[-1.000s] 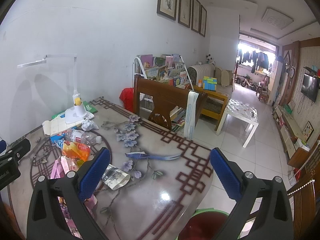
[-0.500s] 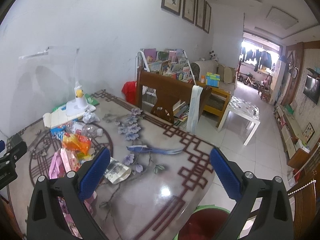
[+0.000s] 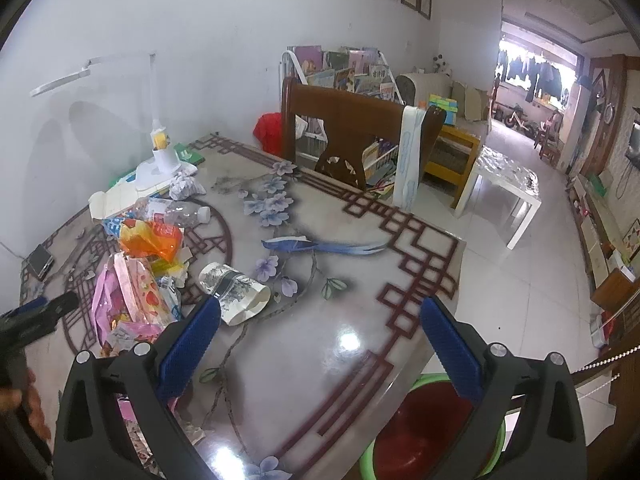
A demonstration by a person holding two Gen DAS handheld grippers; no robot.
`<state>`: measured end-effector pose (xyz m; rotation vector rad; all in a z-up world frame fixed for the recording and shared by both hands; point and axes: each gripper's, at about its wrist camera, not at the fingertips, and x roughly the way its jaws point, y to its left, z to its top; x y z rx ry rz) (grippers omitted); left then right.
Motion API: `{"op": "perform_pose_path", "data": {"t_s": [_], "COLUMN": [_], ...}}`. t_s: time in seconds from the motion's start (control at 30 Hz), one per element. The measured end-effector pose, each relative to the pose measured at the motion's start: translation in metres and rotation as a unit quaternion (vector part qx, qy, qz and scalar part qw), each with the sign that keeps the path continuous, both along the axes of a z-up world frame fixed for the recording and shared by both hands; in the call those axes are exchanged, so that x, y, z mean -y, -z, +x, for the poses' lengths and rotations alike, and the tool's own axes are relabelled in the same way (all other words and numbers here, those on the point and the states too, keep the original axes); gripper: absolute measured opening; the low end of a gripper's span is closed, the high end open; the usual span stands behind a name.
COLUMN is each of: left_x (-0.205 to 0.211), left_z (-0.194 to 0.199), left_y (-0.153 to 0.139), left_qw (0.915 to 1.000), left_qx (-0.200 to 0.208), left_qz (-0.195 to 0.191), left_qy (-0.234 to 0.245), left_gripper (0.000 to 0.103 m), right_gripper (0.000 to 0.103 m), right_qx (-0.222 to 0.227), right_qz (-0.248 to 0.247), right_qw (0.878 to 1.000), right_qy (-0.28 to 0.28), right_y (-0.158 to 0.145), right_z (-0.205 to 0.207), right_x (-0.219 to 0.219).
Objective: Collect trash
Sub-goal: 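Lower the left tool onto the pink plastic bag and close it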
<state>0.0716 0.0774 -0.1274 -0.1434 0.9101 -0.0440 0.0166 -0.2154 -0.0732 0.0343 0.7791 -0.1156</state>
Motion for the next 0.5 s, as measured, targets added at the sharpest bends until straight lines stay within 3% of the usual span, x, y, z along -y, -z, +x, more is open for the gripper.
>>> {"op": "perform_pose_path", "data": {"t_s": [0.07,0.2,0.23,0.27,0.3,0.4,0.5], "left_x": [-0.001,-0.001,0.001,0.002,0.002,-0.007,-0.015], "left_z": [0.022,0.04,0.04,0.039,0.037,0.029,0.016], "left_y": [0.019,0.048,0.05,0.052,0.055,0.052,0.038], "left_qw": [0.9992,0.9952,0.9948,0.9947,0.9943,0.9941,0.9969], "left_qx": [-0.04,-0.094,-0.097,-0.097,-0.099,-0.09,-0.065], "left_qz": [0.001,-0.029,-0.031,-0.031,-0.036,-0.059,-0.045], "left_qy": [0.0,0.008,0.011,0.014,0.018,0.01,-0.003], "left_gripper": [0.071,0.07,0.061,0.044,0.036,0.034,0.032], "right_gripper": [0.096,0.096,0.096,0.096,0.096,0.096,0.096], "right_qx": [-0.007,-0.02,-0.025,-0.029,-0.033,-0.051,-0.074], "right_qz": [0.005,0.019,0.025,0.033,0.04,0.073,0.086], "right_qw": [1.0,1.0,0.999,0.999,0.998,0.993,0.985], "right_qy": [-0.001,-0.014,-0.02,-0.028,-0.036,-0.079,-0.133], "right_y": [0.003,0.009,0.011,0.013,0.015,0.022,0.033], "right_z": [0.005,0.014,0.018,0.022,0.026,0.045,0.068], "right_x": [0.001,-0.002,-0.004,-0.006,-0.009,-0.024,-0.049]}}
